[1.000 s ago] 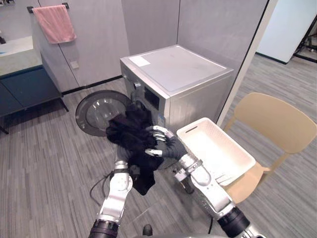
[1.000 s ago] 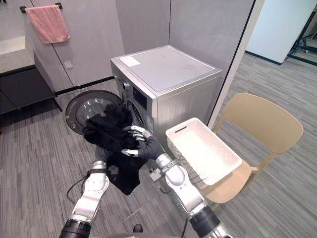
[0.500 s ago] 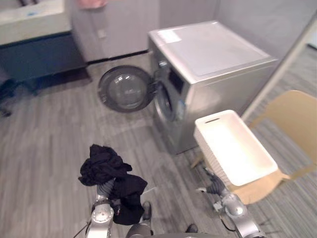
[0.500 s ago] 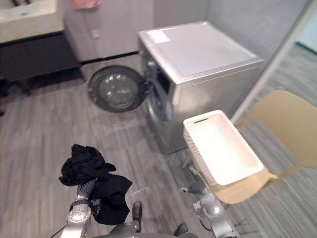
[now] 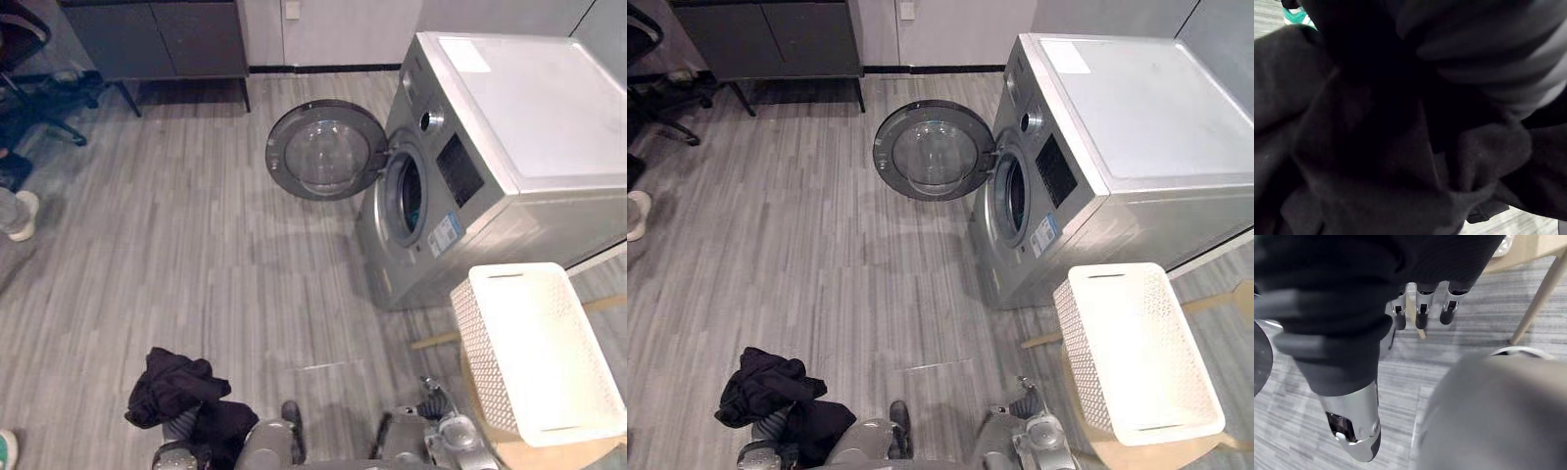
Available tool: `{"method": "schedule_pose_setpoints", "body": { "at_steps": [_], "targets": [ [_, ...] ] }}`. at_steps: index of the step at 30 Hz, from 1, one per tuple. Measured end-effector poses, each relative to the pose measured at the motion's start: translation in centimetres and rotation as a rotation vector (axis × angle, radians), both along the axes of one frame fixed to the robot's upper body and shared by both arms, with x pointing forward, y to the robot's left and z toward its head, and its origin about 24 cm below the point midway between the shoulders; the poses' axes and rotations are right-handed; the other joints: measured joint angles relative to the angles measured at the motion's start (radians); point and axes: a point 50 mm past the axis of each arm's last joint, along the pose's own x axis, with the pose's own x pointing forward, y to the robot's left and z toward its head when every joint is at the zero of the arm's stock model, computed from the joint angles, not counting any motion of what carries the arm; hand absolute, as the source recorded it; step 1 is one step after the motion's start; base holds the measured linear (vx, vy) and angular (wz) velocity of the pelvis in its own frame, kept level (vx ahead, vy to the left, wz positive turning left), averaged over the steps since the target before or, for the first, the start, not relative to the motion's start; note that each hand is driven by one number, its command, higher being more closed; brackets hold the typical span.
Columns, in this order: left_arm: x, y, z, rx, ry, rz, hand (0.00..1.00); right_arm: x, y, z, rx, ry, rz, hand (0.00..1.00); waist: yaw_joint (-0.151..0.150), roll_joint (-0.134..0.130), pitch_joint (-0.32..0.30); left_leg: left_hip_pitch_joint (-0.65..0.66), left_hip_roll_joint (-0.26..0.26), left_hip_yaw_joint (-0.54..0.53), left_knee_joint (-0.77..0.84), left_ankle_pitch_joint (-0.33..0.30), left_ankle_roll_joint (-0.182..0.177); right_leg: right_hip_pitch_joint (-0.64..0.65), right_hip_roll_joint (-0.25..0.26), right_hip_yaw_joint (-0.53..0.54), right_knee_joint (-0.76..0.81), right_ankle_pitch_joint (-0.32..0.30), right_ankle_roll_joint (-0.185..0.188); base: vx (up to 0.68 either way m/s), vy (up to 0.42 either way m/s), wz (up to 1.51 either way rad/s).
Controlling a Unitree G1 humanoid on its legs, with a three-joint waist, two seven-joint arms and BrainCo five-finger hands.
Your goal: Pick up the laundry basket with both hands and put the clothes into the washing machine.
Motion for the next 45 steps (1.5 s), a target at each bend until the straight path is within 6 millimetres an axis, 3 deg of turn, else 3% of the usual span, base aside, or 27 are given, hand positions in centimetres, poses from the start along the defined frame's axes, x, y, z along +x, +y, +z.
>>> {"method": "schedule_pose_setpoints", "body": {
  "at_steps": [2,4,5,6,7,8,10,11,12,14,15,19,22,24,25,28,29,30,32,34,35,36,40,41,43,44,45],
  "targets": [
    [1.9,-0.5,0.4,-0.009,-0.046,-0.021,1.0,0.1,-0.2,0.1,-0.003,-0.009,-0.02,0.0,-0.017,-0.008,0.028,0.047,-0.001,-0.02,-0.015,-0.024,-0.014,-0.034,0.063,-0.054,-0.273,0.04,0.007,0.32,-0.09,0.32],
    [3.7,-1.4,0.8,-0.022,-0.087,-0.051,1.0,0.1,-0.1,0.0,0.005,-0.008,-0.028,0.0,-0.054,-0.026,0.043,0.118,-0.032,-0.075,-0.07,-0.038,-0.038,-0.002,0.089,-0.046,-0.672,0.197,0.056,0.49,-0.144,0.74],
    [4.1,-1.6,0.9,-0.024,-0.094,-0.066,1.0,-0.1,-0.1,0.0,0.005,-0.005,-0.03,0.0,-0.057,-0.035,0.047,0.143,-0.043,-0.082,-0.08,-0.046,-0.052,0.001,0.087,-0.027,-0.712,0.214,0.058,0.39,-0.142,0.68],
    [4.6,-2.2,0.9,-0.026,-0.1,-0.085,1.0,-0.1,-0.3,0.0,0.0,-0.003,-0.031,0.0,-0.055,-0.028,0.053,0.178,-0.039,-0.099,-0.07,-0.082,-0.079,0.003,0.09,0.026,-0.689,0.295,0.003,0.3,-0.129,0.4],
    [4.8,-2.6,0.9,-0.036,-0.105,-0.091,1.0,-0.2,-0.6,0.1,-0.007,-0.005,-0.036,0.0,-0.06,-0.015,0.042,0.185,-0.016,-0.111,-0.056,-0.1,-0.095,-0.001,0.105,0.026,-0.644,0.312,-0.021,0.6,-0.209,0.53],
    [4.9,-3.2,0.8,-0.049,-0.115,-0.099,1.0,0.0,-1.0,0.4,-0.016,-0.024,-0.045,0.0,-0.073,0.031,0.03,0.191,0.027,-0.134,-0.014,-0.121,-0.124,-0.014,0.125,0.005,-0.567,0.305,-0.035,0.75,-0.258,0.53],
    [4.9,-3.7,0.8,-0.058,-0.119,-0.097,1.0,0.5,-1.0,0.8,-0.017,-0.049,-0.044,0.0,-0.072,0.05,0.039,0.121,0.095,-0.123,0.233,-0.093,-0.179,0.016,0.144,-0.027,-0.483,0.252,-0.104,0.72,-0.275,0.32],
    [4.6,-4.1,0.6,-0.074,-0.113,-0.081,1.0,0.7,-1.2,1.1,-0.02,-0.067,-0.05,0.0,-0.065,0.073,0.046,0.063,0.155,-0.118,0.451,-0.031,-0.189,0.075,0.182,-0.044,-0.474,0.209,-0.129,0.66,-0.232,-0.23],
    [3.7,-4.4,0.3,-0.087,-0.099,-0.071,1.0,1.1,-0.7,1.5,-0.01,-0.097,-0.047,0.0,-0.041,0.081,0.047,-0.009,0.225,-0.111,0.67,0.032,-0.173,0.139,0.224,-0.032,-0.475,0.164,-0.149,0.75,-0.211,-0.48],
    [3.8,-4.9,0.3,-0.109,-0.104,-0.08,1.0,1.8,-0.1,2.1,0.003,-0.139,-0.046,0.0,-0.015,0.07,0.048,-0.103,0.272,-0.09,0.856,0.011,-0.148,0.213,0.25,0.004,-0.484,0.126,-0.159,0.55,-0.125,-0.61],
    [4.2,-5.4,0.4,-0.118,-0.119,-0.089,1.0,2.0,0.2,2.2,0.008,-0.152,-0.04,0.0,-0.005,0.062,0.046,-0.141,0.275,-0.059,0.861,0.003,-0.136,0.246,0.25,0.025,-0.506,0.121,-0.158,0.42,-0.068,-0.52],
    [5.3,-6.3,1.4,-0.127,-0.187,-0.116,1.0,2.3,1.0,2.4,0.021,-0.173,-0.06,0.0,0.019,0.048,0.052,-0.212,0.239,-0.038,0.5,-0.021,-0.096,0.373,0.236,0.109,-0.582,0.115,-0.146,0.45,0.039,-0.57],
    [5.8,-6.9,1.7,-0.135,-0.206,-0.14,1.0,2.5,0.7,2.8,0.009,-0.197,-0.062,0.0,0.043,0.046,0.051,-0.212,0.167,-0.202,0.185,0.013,-0.139,0.393,0.214,0.219,-0.558,0.056,-0.072,0.31,0.24,-1.05],
    [5.3,-7.6,1.3,-0.156,-0.189,-0.136,1.0,2.0,0.3,2.7,-0.012,-0.187,-0.073,0.0,0.044,0.081,0.032,-0.188,0.168,-0.308,0.06,0.055,-0.176,0.373,0.234,0.285,-0.498,-0.004,-0.022,0.29,0.457,-1.3],
    [5.1,-8.2,1.0,-0.173,-0.175,-0.141,1.0,1.6,0.1,2.3,-0.014,-0.167,-0.09,0.0,0.051,0.077,0.028,-0.185,0.17,-0.301,0.123,0.122,-0.196,0.36,0.234,0.33,-0.455,-0.048,0.011,0.29,0.553,-1.38],
    [5.2,-7.4,1.1,-0.144,-0.167,-0.156,1.0,-0.5,1.9,1.2,0.038,-0.107,-0.115,0.0,0.052,-0.002,-0.007,-0.154,0.147,-0.149,0.213,0.022,-0.141,0.343,0.166,0.419,-0.446,-0.04,0.052,0.21,0.423,-1.23],
    [5.1,-7.2,1.1,-0.14,-0.166,-0.157,1.0,-0.6,2.0,1.2,0.041,-0.105,-0.117,0.0,0.053,-0.003,-0.01,-0.138,0.152,-0.099,0.218,0.009,-0.133,0.334,0.154,0.425,-0.449,-0.026,0.062,0.16,0.341,-1.6],
    [5.3,-7.0,1.2,-0.131,-0.17,-0.16,1.0,-0.3,2.0,1.2,0.043,-0.111,-0.115,0.0,0.055,-0.011,-0.016,-0.104,0.164,-0.018,0.21,-0.006,-0.118,0.32,0.138,0.414,-0.458,0.002,0.066,0.09,0.278,-1.97],
    [5.6,-6.1,1.6,-0.102,-0.178,-0.171,1.0,0.8,2.3,1.3,0.044,-0.12,-0.104,0.0,0.06,-0.02,-0.024,-0.04,0.178,0.125,0.155,-0.004,-0.109,0.267,0.092,0.255,-0.455,0.051,0.06,0.04,0.21,-1.98],
    [6.4,-5.4,2.1,-0.071,-0.195,-0.192,1.0,1.5,2.5,1.0,0.039,-0.101,-0.085,0.0,0.049,-0.023,-0.026,-0.007,0.186,0.223,0.124,0.001,-0.102,0.249,0.044,-0.008,-0.457,0.066,0.035,0.01,0.119,-1.46],
    [6.5,-4.7,2.2,-0.052,-0.191,-0.191,1.0,2.0,2.6,0.8,0.029,-0.082,-0.056,0.0,0.037,-0.013,-0.026,0.012,0.194,0.272,0.115,0.001,-0.1,0.251,0.017,-0.208,-0.482,0.087,-0.013,0.01,0.081,-1.52],
    [6.6,-4.3,2.3,-0.044,-0.189,-0.19,1.0,2.2,2.2,0.6,0.013,-0.067,-0.043,0.0,0.035,-0.006,-0.029,0.025,0.205,0.292,0.102,0.004,-0.098,0.251,0.019,-0.289,-0.499,0.121,-0.039,0.01,0.045,-1.5],
    [7.0,-4.1,2.5,-0.016,-0.188,-0.217,1.0,1.6,-0.2,0.5,-0.064,-0.035,-0.033,0.0,0.011,0.049,-0.007,0.053,0.225,0.309,0.128,0.008,-0.104,0.265,0.067,-0.243,-0.565,0.152,-0.035,0.03,-0.064,-0.86],
    [7.0,-4.1,2.5,-0.005,-0.184,-0.228,1.0,1.3,-0.7,0.4,-0.079,-0.024,-0.03,0.0,0.01,0.06,-0.002,0.043,0.26,0.301,0.204,0.008,-0.104,0.264,0.09,-0.206,-0.568,0.152,-0.04,0.02,-0.169,-0.89],
    [7.1,-4.4,2.5,-0.007,-0.185,-0.236,1.0,1.2,-1.3,0.4,-0.097,-0.018,-0.025,0.0,0.009,0.079,0.01,-0.016,0.32,0.217,0.385,0.02,-0.085,0.27,0.121,-0.171,-0.558,0.142,-0.054,0.0,-0.148,-0.77],
    [7.3,-4.7,2.6,-0.012,-0.191,-0.242,1.0,1.3,-1.6,0.5,-0.108,-0.021,-0.023,0.0,0.01,0.084,0.021,-0.063,0.338,0.136,0.493,0.05,-0.042,0.272,0.139,-0.139,-0.547,0.136,-0.065,-0.03,-0.027,-0.91],
    [7.6,-5.1,2.7,-0.019,-0.199,-0.254,1.0,2.0,-1.5,0.8,-0.104,-0.04,-0.025,0.0,0.017,0.072,0.047,-0.138,0.312,-0.006,0.586,0.001,-0.06,0.266,0.145,-0.093,-0.525,0.118,-0.086,-0.03,0.012,-1.28]
  ]
}}
